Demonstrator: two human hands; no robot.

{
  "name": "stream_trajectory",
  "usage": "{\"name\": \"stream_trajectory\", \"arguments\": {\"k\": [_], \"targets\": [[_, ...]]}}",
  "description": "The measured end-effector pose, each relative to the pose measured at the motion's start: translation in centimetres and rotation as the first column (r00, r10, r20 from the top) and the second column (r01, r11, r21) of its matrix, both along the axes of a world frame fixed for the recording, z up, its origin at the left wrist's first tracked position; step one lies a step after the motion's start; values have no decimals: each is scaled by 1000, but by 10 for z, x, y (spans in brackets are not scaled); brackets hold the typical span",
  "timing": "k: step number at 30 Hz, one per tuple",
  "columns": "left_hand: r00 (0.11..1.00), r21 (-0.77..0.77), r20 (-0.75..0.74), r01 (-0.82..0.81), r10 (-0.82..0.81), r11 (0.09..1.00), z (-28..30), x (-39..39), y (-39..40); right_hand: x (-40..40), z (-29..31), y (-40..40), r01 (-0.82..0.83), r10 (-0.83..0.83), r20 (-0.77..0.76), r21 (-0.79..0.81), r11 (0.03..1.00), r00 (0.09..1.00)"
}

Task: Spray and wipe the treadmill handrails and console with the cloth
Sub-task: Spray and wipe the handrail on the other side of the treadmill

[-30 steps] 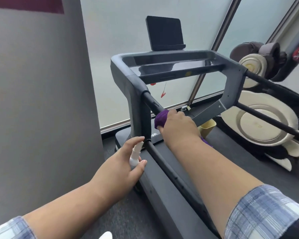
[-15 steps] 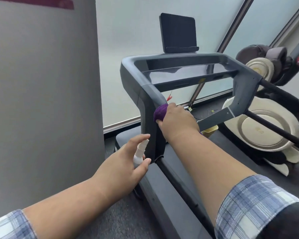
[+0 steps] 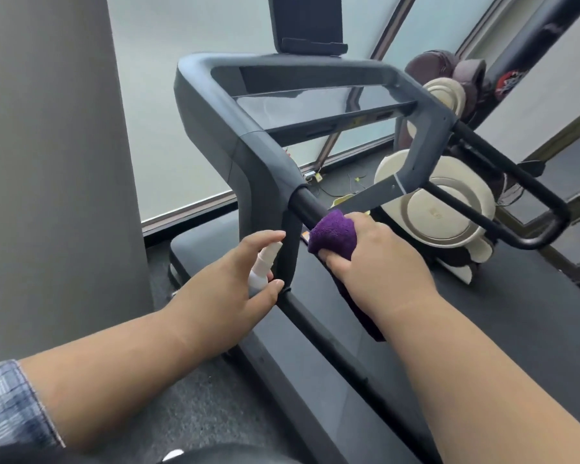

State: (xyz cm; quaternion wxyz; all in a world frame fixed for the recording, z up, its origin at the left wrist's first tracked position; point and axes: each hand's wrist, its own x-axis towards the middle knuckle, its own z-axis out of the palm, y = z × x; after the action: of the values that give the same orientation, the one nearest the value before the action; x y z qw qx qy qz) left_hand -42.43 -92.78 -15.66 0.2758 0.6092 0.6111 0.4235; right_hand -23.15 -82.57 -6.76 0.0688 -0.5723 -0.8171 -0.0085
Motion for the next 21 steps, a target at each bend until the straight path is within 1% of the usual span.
{"name": "stream_trajectory", "arguments": {"k": [4, 7, 9, 12, 15, 18, 21], "targets": [[1000, 26, 17, -1, 1, 1000, -4, -11, 1, -41, 1, 21, -30, 26, 80, 45, 999, 996], [1000, 29, 20, -3, 3, 1000, -7, -19, 1, -78, 2, 39, -25, 24, 83, 5, 1000, 996], [1000, 30, 19, -6, 6, 1000, -6, -21, 1, -83, 2, 43, -22, 22, 67, -4, 1000, 998], [1000, 43, 9, 17, -17, 999, 0, -20, 3, -67, 1, 36, -23, 24, 24, -35, 999, 999], [998, 76, 42, 37, -40, 996, 8, -16, 8, -33, 3, 20, 18, -19, -9, -63, 998, 1000], [997, 98, 44, 59, -63, 993, 10, -17, 10, 3, 4, 0, 54, -58, -41, -92, 994, 997], [997, 85, 48, 56, -60, 995, 6, -23, 6, 11, 3, -8, 72, -77, -56, -86, 994, 995]]}}
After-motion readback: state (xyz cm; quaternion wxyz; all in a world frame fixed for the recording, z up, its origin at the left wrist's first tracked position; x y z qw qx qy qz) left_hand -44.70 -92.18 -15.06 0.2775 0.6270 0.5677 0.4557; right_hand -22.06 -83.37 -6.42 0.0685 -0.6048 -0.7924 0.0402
